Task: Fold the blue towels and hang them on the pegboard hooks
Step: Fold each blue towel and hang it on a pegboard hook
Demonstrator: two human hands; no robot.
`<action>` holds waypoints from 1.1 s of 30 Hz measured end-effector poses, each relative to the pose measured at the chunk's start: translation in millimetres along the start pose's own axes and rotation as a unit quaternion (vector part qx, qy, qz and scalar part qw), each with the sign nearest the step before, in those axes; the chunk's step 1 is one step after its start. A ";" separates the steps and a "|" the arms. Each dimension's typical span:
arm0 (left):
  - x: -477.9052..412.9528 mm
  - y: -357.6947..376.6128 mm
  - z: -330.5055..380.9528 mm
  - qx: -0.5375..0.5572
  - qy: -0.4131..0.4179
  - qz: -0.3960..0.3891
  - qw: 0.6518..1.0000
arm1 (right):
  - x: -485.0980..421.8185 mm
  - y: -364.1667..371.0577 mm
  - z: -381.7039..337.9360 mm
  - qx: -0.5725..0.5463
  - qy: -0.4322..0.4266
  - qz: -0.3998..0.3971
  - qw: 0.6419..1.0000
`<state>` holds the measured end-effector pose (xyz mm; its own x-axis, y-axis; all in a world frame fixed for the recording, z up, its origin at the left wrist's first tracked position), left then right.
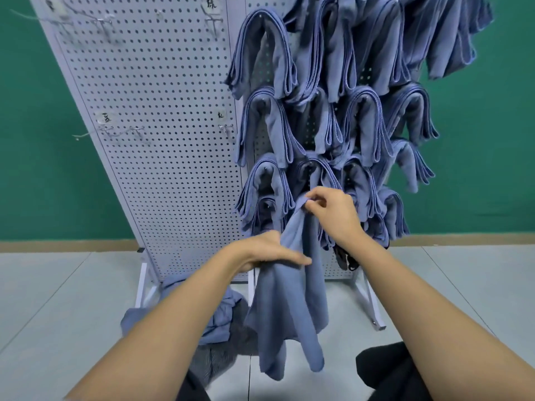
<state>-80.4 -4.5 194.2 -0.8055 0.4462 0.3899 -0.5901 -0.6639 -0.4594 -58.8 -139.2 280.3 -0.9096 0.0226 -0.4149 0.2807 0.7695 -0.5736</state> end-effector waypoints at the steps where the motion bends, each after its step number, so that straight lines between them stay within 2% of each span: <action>1: -2.3 7.1 -6.6 -0.038 -0.025 -0.024 0.999 | 0.9 4.7 -5.8 -0.002 -0.018 -0.007 1.000; 3: -4.4 15.6 -10.9 -0.032 -0.050 -0.035 0.998 | 4.2 13.8 -19.0 0.018 -0.053 -0.021 0.998; 6: -3.7 9.6 -7.9 0.144 -0.053 -0.002 0.988 | 1.9 17.5 -23.0 -0.018 -0.063 -0.010 0.998; 9: 0.6 -5.6 4.5 0.355 -0.001 0.029 0.934 | -1.9 14.6 -2.7 -0.093 0.002 -0.014 0.996; 13: 15.3 -28.1 21.3 0.511 0.071 0.101 0.851 | 3.3 9.9 21.0 -0.162 0.085 -0.042 0.982; 14: 18.7 -31.4 24.7 0.529 0.083 0.101 0.839 | 5.9 11.4 26.7 -0.181 0.109 -0.052 0.976; 18: 25.1 -39.3 34.6 0.525 0.121 0.093 0.837 | 18.6 20.0 42.9 -0.236 0.186 -0.089 0.950; 22: 26.6 -39.0 43.9 0.541 0.141 0.089 0.824 | 30.5 34.5 52.1 -0.219 0.239 -0.151 0.934; 24: 27.2 -38.3 44.9 0.546 0.142 0.081 0.822 | 34.3 40.8 51.7 -0.248 0.257 -0.168 0.919; 28: 30.3 -42.0 42.6 0.545 0.141 0.083 0.823 | 27.3 37.5 41.5 -0.386 0.259 -0.118 0.878; 31: 29.5 -50.6 34.5 0.557 0.133 0.114 0.811 | 18.1 26.2 40.1 -0.422 0.250 -0.060 0.869; 33: 30.6 -58.0 24.9 0.538 0.121 0.144 0.822 | 13.8 15.4 42.3 -0.439 0.246 -0.016 0.864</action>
<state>-69.5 32.8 252.6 -0.9671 0.1985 0.1589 -0.0898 -0.8514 0.5168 -54.0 -154.1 235.9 -0.9934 0.0944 0.0655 0.1086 0.9577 0.2666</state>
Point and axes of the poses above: each hand's wrist, its own x-axis away from the middle knuckle, its own y-axis out of the palm, z = x × y, the point moved 8 cm from there along -x, towards the middle knuckle, and after that the axes turned 6 degrees about -x, right-handed, at the moved point
